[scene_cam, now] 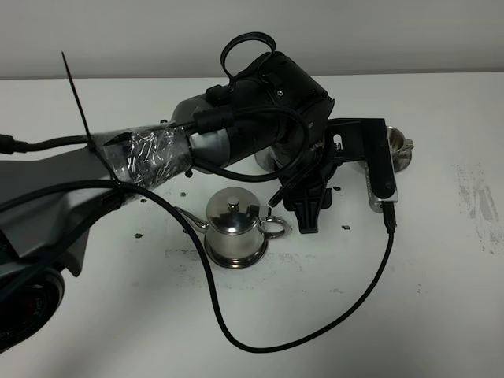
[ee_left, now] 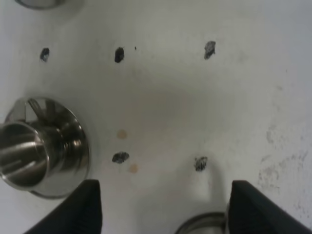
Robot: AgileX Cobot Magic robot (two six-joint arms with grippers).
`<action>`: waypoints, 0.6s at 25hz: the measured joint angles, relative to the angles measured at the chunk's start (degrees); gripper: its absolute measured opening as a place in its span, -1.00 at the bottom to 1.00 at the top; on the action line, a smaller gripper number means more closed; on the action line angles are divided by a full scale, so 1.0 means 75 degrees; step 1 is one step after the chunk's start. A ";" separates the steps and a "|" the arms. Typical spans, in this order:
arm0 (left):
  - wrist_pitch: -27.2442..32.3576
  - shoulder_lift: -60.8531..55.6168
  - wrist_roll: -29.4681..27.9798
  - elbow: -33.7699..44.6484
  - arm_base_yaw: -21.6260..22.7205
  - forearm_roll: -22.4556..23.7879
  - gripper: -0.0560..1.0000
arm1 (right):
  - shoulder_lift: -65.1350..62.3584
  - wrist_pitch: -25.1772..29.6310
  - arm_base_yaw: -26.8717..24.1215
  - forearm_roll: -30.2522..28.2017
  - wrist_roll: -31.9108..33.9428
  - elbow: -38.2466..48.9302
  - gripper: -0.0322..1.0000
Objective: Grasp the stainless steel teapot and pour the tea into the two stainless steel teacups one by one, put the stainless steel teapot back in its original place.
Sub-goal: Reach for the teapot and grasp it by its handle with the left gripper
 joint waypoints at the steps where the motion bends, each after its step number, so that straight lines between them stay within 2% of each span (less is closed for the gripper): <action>1: -0.0020 0.0016 0.0000 0.0000 0.0000 0.0057 0.12 | 0.0000 -0.0008 0.0000 0.0000 0.0000 0.0000 -0.09; 4: -0.0036 0.0135 0.0000 0.0000 0.0000 0.0274 0.12 | 0.0000 -0.0022 -0.0088 0.0040 0.0000 0.0000 -0.10; 9: -0.0071 0.0354 0.0000 0.0000 0.0000 0.0403 0.12 | 0.0000 -0.0022 -0.0617 0.0056 0.0000 0.0000 -0.12; 15: -0.0087 0.0361 0.0000 0.0000 0.0000 0.0402 0.12 | 0.0000 -0.0022 -0.0683 0.0056 0.0000 0.0000 -0.12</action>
